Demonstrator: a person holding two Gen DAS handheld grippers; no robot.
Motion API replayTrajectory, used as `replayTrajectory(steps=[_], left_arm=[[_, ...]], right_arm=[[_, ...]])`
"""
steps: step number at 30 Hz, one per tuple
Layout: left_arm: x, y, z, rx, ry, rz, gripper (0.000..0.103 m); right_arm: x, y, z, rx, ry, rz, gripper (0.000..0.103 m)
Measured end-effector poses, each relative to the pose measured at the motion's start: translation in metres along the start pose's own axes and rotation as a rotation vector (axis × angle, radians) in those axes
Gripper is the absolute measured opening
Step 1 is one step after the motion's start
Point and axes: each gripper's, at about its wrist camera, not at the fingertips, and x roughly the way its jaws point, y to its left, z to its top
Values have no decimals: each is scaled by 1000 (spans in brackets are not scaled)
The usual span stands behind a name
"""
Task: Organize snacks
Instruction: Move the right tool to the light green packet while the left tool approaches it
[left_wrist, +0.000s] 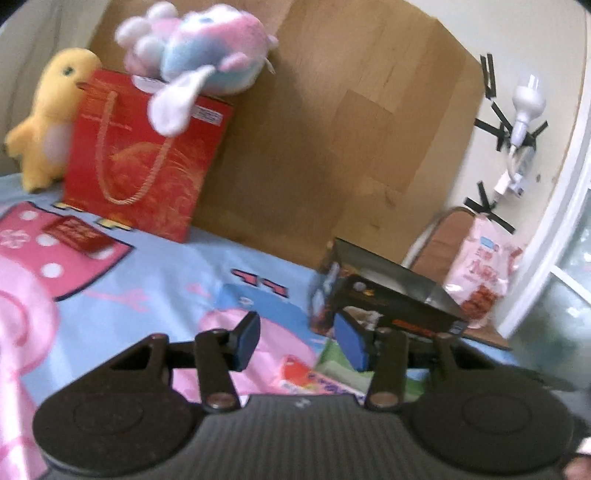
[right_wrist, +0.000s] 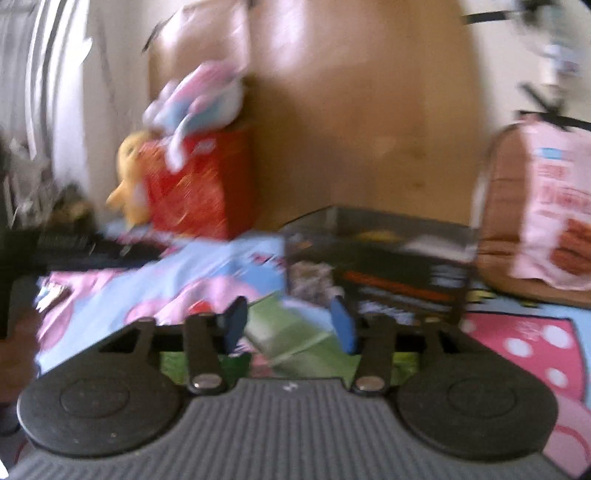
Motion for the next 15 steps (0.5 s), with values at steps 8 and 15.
replayTrajectory(steps=[8, 15], left_arm=[[83, -35, 16, 138, 250, 45, 44], [105, -37, -11, 135, 357, -12, 46]], right_arm=[[46, -37, -1, 179, 181, 16, 28], [38, -20, 0, -55, 224, 87, 59]])
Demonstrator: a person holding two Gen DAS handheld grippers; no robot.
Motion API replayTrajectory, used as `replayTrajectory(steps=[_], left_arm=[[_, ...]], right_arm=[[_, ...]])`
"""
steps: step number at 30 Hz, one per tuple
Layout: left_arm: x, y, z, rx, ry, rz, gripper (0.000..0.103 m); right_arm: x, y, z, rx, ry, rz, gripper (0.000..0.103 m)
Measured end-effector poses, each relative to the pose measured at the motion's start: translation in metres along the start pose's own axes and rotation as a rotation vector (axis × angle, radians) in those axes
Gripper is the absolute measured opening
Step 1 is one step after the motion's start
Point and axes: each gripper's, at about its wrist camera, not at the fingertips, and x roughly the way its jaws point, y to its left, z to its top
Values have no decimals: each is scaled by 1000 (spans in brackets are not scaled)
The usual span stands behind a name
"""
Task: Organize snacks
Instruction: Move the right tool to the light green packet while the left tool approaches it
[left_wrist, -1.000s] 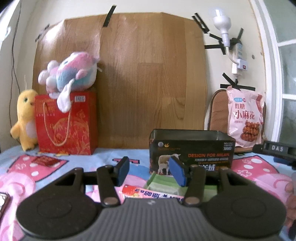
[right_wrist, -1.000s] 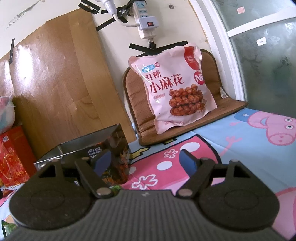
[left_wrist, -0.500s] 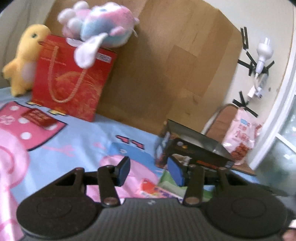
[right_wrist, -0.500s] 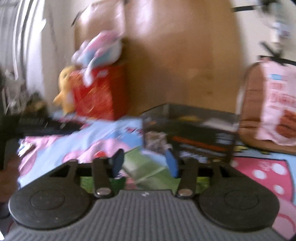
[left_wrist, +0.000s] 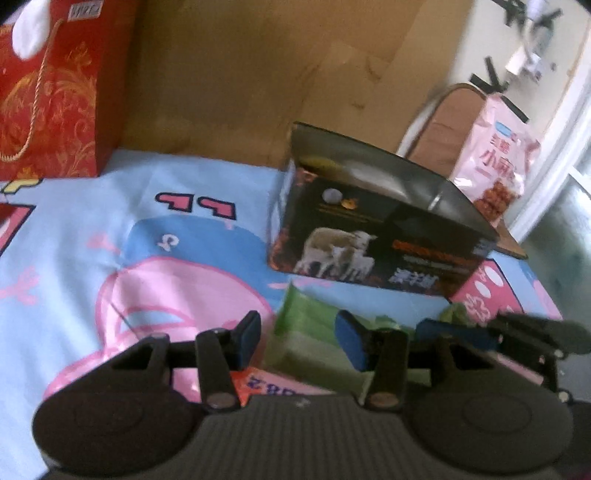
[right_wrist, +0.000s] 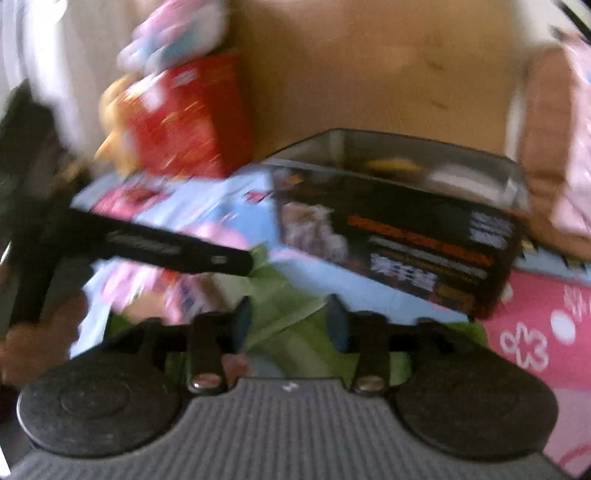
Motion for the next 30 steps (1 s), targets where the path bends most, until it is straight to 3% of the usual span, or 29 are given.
replayTrajectory(steps=[4, 9, 13, 22, 30], left_arm=[[-5, -10, -9, 17, -14, 22, 46], [-11, -15, -13, -6, -28, 33, 54], [-10, -22, -18, 39, -61, 97, 54], [-16, -9, -24, 33, -122, 55, 51], [-21, 21, -17, -109, -117, -77, 50]], right_arm=[[6, 15, 0, -209, 32, -75, 60], [23, 8, 12, -267, 81, -59, 67], [27, 10, 13, -299, 64, -37, 62], [23, 9, 9, -299, 38, -8, 65], [28, 9, 17, -377, 71, 15, 73]])
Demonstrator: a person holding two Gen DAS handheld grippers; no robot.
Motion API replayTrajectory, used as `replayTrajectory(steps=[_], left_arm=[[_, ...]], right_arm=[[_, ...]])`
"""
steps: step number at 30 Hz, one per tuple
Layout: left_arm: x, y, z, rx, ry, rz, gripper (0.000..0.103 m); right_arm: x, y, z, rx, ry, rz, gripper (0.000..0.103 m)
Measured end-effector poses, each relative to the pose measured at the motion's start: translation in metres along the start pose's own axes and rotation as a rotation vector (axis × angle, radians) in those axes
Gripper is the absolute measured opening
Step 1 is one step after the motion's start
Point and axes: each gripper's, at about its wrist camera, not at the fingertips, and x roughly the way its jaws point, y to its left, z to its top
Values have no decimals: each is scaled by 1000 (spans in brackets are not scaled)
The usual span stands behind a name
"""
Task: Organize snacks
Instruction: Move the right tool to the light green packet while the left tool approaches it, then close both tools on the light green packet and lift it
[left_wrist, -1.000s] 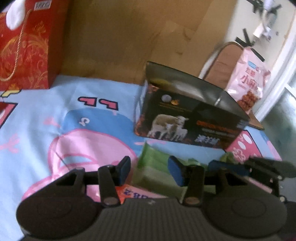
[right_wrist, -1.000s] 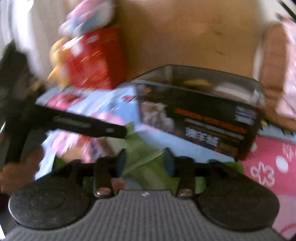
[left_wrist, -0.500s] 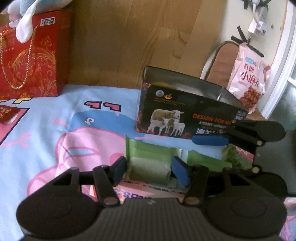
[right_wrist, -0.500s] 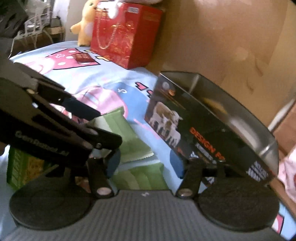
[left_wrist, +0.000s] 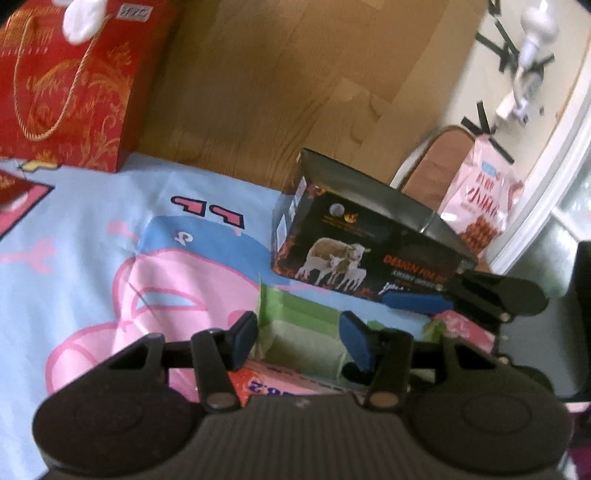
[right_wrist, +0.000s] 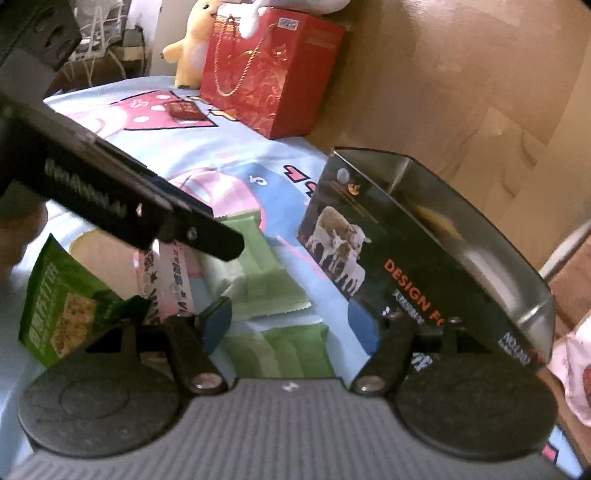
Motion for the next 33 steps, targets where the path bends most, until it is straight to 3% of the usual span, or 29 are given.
replayTrajectory(steps=[5, 11, 18, 25, 26, 33], left_arm=[[3, -1, 1, 14, -2, 5, 49], [4, 2, 3, 1, -8, 16, 49], [7, -1, 3, 28, -7, 30, 50], [7, -13, -2, 92, -4, 35, 47], [6, -12, -2, 85, -5, 31, 44], [-5, -5, 1, 28, -37, -43, 42]], right_arm=[[10, -9, 3, 29, 15, 31, 83], [13, -21, 5, 142, 20, 181, 81], [22, -19, 4, 182, 28, 215, 77], [20, -5, 8, 198, 4, 172, 63], [18, -2, 8, 198, -3, 177, 51], [2, 31, 9, 37, -54, -41, 51]])
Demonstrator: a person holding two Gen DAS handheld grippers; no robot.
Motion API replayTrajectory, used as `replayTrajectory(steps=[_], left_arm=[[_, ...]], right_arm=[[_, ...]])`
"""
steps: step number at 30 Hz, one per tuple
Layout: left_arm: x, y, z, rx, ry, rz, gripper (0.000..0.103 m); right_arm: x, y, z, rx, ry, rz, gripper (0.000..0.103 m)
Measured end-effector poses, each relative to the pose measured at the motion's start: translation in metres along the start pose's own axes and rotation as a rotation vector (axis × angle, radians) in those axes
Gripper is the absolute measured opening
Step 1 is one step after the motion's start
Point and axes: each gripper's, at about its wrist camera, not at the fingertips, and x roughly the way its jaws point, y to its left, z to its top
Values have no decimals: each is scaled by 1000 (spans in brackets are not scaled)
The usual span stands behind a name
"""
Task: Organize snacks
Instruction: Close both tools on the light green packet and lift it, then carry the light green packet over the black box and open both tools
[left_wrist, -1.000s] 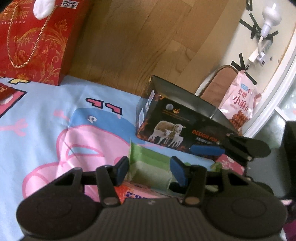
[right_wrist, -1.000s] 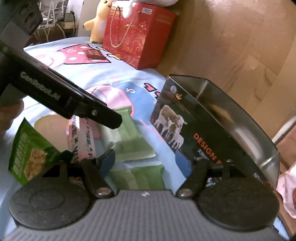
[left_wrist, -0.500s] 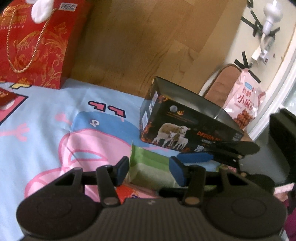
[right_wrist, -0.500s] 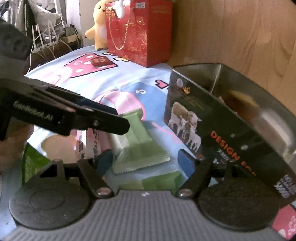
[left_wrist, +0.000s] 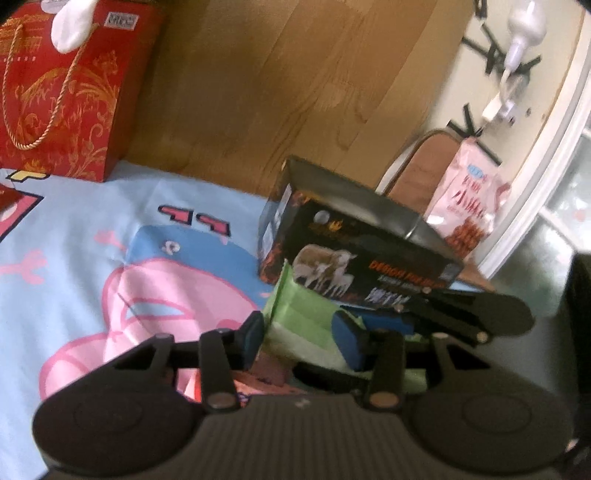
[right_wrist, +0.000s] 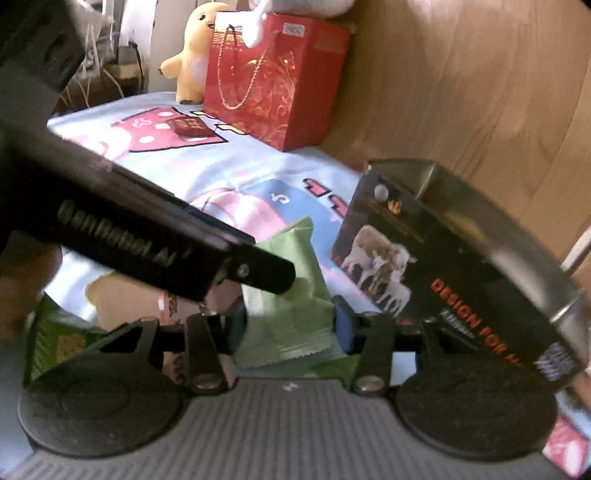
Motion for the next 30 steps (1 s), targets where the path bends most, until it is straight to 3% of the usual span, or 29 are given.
replayTrajectory(steps=[5, 10, 15, 19, 23, 25, 30], left_arm=[[-20, -12, 9, 0, -83, -45, 41], [-29, -34, 38, 41, -129, -76, 40], [-6, -65, 73, 115, -141, -93, 40], [35, -85, 89, 140, -99, -97, 40], [74, -98, 89, 169, -80, -8, 40], [84, -97, 87, 150, -48, 34, 40], [50, -88, 74, 143, -86, 28, 40]], right_arm=[[-22, 7, 6, -101, -88, -111, 51], [-40, -5, 18, -152, -179, -209, 51], [-42, -42, 30, -125, -227, -306, 51], [-33, -82, 26, -89, -193, -367, 51], [-13, -111, 18, -32, -150, -367, 54], [-6, -122, 14, 14, -146, -366, 61], [-47, -138, -1, 181, -252, -301, 61]])
